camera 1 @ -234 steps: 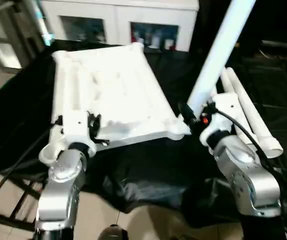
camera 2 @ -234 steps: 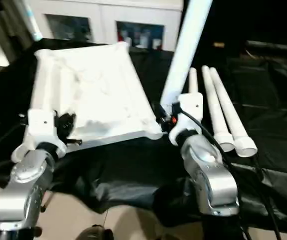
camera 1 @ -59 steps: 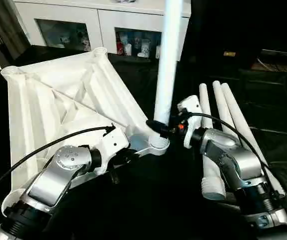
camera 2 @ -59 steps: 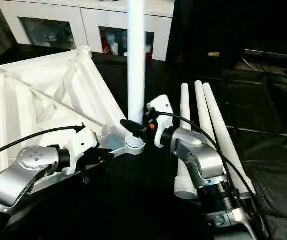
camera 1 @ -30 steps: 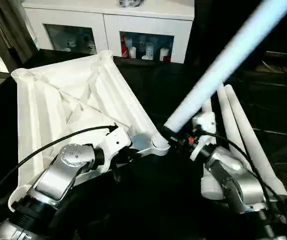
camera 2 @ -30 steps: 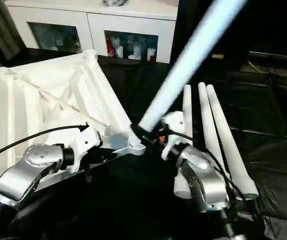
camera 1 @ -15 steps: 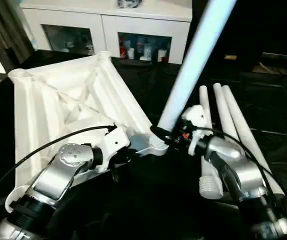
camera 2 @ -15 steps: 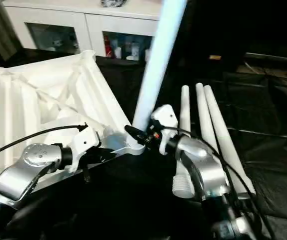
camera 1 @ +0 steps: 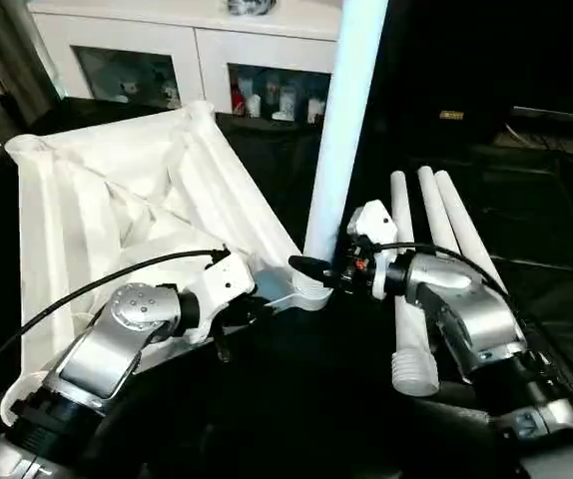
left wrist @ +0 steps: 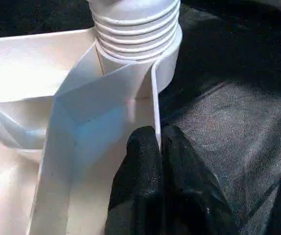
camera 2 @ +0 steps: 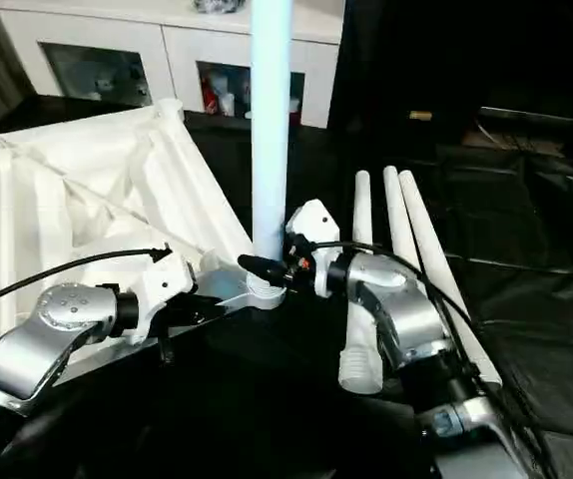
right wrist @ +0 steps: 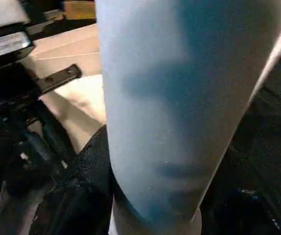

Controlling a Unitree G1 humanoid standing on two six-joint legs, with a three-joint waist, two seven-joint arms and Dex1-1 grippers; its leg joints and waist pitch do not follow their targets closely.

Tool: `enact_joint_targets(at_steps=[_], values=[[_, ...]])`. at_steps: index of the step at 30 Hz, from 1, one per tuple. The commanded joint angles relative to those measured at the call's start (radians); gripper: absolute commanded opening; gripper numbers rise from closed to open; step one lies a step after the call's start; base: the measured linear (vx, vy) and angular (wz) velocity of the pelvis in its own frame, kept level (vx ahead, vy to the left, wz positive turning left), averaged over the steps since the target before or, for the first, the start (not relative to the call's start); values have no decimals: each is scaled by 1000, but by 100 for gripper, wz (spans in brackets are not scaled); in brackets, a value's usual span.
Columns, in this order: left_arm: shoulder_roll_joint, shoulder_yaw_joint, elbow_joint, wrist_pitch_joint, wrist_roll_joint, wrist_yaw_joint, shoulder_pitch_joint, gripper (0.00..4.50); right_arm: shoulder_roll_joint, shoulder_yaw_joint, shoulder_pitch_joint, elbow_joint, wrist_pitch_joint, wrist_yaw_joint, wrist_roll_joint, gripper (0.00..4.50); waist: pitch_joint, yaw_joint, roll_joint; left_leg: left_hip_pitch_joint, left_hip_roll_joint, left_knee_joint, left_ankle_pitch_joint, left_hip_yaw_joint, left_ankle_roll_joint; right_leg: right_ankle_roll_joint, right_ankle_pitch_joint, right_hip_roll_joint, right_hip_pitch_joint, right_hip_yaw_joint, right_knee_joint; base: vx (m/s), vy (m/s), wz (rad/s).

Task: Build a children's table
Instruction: Insert table leg to table base

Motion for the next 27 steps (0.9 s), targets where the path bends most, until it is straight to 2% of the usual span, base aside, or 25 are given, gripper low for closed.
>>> enact_joint_targets(at_steps=[1,3,6,10,13,16,19,22,23,25,26,27], values=[[10,-34,-32,-36,-2,-59,-12,0,-11,77,48,81,27,53,-47,189,-27,2,8,7,65,-91,-330,-32,23,-136,-512,-93,18,60,-109,0,0,0],[18,-38,-42,-51,-15,-92,-12,0,-18,80,50,91,9,85,-46,189,-23,2,11,5,68,-93,-287,-28,34,-172,-405,-90,20,60,-100,27,3,1],[32,-44,-58,-57,-37,-142,-13,0,-26,84,48,114,-14,119,-49,189,-26,-1,11,4,68,-92,-253,-25,44,-202,-320,-87,26,58,-93,0,0,0],[39,-46,-64,-48,-43,-158,-20,0,-29,89,39,140,-37,140,-55,189,-26,-3,14,6,68,-92,-232,-21,55,-232,-268,-88,30,56,-90,0,0,0],[32,-38,-67,-26,-45,-146,-26,0,-20,83,31,163,-54,135,-61,189,-22,-5,17,6,70,-94,-241,-21,51,-240,-268,-89,32,57,-90,0,0,0],[22,-28,-68,-6,-39,-126,-26,0,1,60,24,187,-47,90,-67,189,-15,-7,18,7,71,-99,-288,-23,39,-231,-345,-92,28,58,-98,0,0,0],[-3,-10,-79,59,-32,-67,-38,0,39,26,18,220,-33,-55,-99,189,-6,-8,18,11,70,-105,-344,-29,14,-195,-490,-98,22,61,-110,0,0,0],[-37,7,-99,127,-32,-7,-50,0,73,8,32,206,1,-167,-115,189,4,-12,16,12,68,-111,-388,-38,-2,-134,-650,-104,17,61,-125,-21,-3,-3],[-65,15,-105,175,-23,39,-61,0,102,-4,39,191,34,-228,-115,189,6,-11,17,13,66,-110,-394,-39,-1,-125,-674,-105,14,62,-129,0,0,0],[-83,19,-109,206,-16,69,-68,0,121,-12,43,183,56,-267,-114,189,11,-15,16,15,65,-113,-425,-45,-9,-95,-745,-105,11,59,-136,0,0,0],[-141,16,-104,271,19,150,-91,0,180,-15,44,177,80,-397,-147,189,12,-13,25,16,64,-114,-434,-48,-12,-92,-751,-107,8,58,-137,0,0,0],[-183,17,-91,305,43,205,-106,0,202,-16,43,177,83,-444,-159,189,14,-20,22,17,66,-118,-435,-47,-23,-90,-733,-103,7,55,-139,0,0,0]])
